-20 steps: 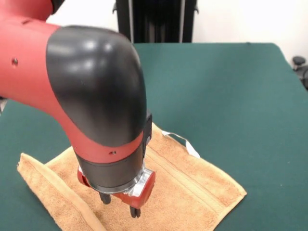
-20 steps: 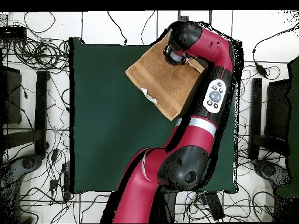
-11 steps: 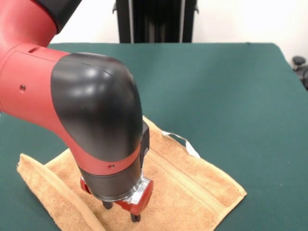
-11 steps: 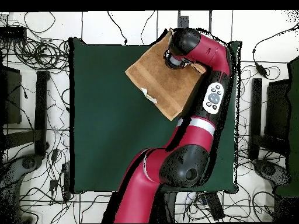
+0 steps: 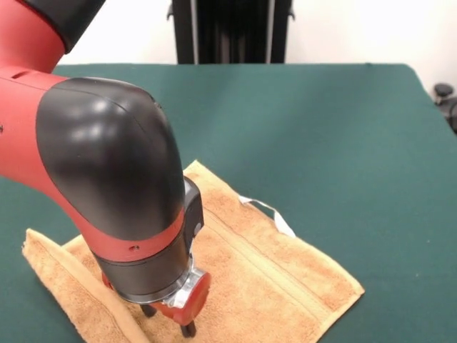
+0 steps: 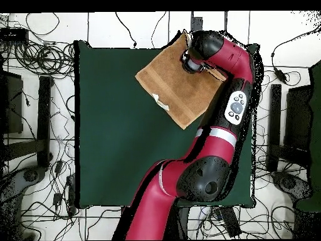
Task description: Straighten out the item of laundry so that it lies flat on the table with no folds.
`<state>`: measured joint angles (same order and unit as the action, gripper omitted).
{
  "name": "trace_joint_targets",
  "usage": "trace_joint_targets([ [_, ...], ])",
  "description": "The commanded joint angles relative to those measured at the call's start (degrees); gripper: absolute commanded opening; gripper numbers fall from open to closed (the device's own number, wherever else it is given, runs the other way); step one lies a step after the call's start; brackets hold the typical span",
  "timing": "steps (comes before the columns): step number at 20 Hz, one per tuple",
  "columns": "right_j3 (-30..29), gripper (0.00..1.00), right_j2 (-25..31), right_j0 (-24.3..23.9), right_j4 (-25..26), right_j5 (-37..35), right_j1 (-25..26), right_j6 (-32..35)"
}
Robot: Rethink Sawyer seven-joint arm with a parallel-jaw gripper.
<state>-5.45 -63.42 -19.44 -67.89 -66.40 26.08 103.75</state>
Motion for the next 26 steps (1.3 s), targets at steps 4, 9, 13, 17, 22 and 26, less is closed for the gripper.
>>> trace_joint_targets([
  [4, 0.13, 1.00, -7.51, -4.29, -2.28, 13.96, 4.73, 11.95],
  [9, 0.86, 1.00, -11.12, -5.26, -4.53, 16.71, 5.84, 12.41],
  [13, 1.12, 1.00, -14.98, -5.75, -6.58, 17.00, 5.73, 13.26],
  [17, 0.53, 1.00, -17.60, -5.23, -7.24, 17.29, 5.51, 14.14],
  [22, 1.09, 1.00, -22.51, -5.93, -10.35, 17.10, 6.22, 14.71],
  [26, 1.68, 1.00, -25.78, -6.77, -13.78, 14.71, 6.91, 13.82],
])
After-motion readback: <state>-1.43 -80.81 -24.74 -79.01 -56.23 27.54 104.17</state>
